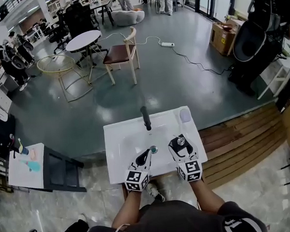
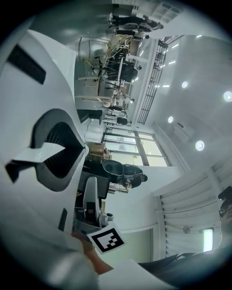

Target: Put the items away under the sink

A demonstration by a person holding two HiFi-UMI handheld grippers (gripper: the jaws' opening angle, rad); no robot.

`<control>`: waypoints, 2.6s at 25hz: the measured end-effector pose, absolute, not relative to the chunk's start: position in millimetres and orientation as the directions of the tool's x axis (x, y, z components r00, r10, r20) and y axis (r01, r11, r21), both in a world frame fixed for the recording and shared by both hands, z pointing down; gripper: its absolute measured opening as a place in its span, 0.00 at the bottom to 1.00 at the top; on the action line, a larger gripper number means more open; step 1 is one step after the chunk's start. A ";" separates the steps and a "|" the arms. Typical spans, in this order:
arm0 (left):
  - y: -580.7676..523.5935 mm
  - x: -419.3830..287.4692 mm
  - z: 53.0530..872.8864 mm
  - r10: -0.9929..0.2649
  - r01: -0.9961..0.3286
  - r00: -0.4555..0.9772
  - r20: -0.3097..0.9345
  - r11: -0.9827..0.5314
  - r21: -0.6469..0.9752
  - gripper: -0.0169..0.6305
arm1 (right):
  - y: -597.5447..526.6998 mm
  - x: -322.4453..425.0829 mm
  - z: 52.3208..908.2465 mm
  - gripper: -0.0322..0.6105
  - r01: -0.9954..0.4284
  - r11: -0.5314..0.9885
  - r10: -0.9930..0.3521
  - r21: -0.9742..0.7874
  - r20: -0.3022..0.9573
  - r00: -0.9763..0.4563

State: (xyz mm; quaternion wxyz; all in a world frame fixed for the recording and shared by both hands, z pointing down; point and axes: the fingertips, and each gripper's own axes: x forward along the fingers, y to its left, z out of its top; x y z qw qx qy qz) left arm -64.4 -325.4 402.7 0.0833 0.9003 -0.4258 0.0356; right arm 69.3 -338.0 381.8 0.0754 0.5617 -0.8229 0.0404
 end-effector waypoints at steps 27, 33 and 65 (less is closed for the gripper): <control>-75.7 -45.7 382.2 -0.823 -0.834 0.551 0.138 -0.537 0.127 0.03 | -110.0 76.6 374.2 0.55 -0.878 0.477 -0.871 0.031 0.153 -0.467; -77.1 -69.3 370.9 -0.834 -0.840 0.540 0.117 -0.526 0.131 0.03 | -104.3 56.8 369.1 0.55 -0.885 0.466 -0.875 -0.014 0.143 -0.463; -102.4 -96.7 494.8 -0.817 -0.834 0.550 0.172 -0.545 0.082 0.04 | -108.3 9.8 477.7 0.55 -0.879 0.477 -0.858 0.005 0.218 -0.464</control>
